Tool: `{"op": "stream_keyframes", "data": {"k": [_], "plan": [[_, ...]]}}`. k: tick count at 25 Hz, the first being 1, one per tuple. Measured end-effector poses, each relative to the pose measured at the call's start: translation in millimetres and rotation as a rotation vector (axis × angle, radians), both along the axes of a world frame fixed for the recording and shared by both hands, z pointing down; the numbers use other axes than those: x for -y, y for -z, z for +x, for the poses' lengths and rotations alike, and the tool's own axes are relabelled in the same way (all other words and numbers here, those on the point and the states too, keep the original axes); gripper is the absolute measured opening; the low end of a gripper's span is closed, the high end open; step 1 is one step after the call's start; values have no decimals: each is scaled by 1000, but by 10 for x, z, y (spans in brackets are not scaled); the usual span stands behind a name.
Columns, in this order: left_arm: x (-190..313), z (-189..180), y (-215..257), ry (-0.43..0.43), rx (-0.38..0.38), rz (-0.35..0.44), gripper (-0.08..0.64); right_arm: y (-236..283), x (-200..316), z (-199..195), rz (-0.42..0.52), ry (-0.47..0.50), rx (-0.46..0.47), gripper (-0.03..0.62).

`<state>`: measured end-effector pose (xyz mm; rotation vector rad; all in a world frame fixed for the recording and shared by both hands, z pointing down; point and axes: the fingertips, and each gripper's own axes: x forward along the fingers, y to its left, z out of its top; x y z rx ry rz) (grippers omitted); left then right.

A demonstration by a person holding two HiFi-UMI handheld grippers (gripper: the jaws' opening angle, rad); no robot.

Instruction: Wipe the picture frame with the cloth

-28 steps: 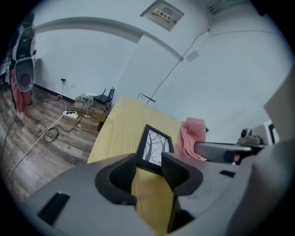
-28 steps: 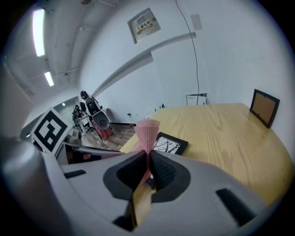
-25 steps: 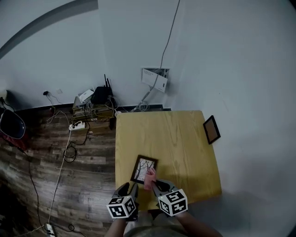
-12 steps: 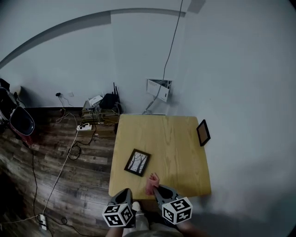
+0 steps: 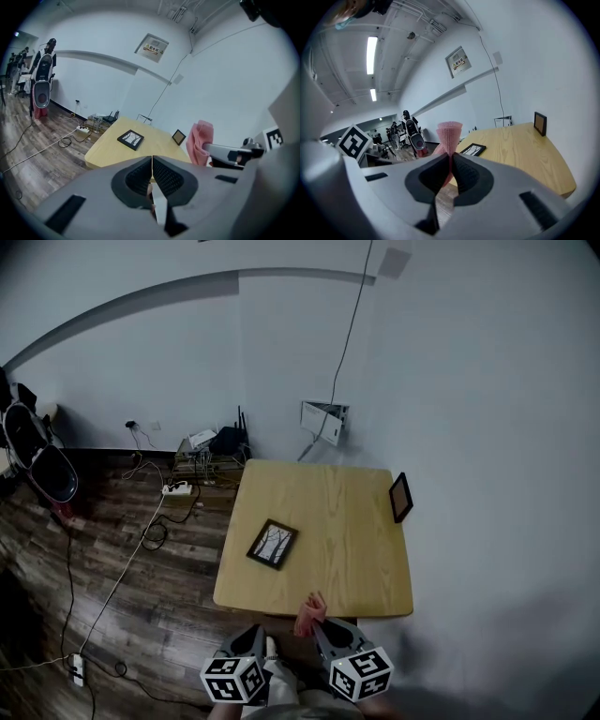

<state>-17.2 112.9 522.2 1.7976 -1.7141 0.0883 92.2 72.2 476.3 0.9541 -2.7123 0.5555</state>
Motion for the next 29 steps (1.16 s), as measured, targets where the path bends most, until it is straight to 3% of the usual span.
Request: {"op": "stream_keyframes", "data": {"k": [10, 29], "plan": [[-337, 206, 231, -12, -2, 57, 6, 91, -395, 212, 49, 0, 2, 14], [-326, 263, 301, -5, -20, 77, 6, 205, -371, 205, 87, 17, 20, 14]]}}
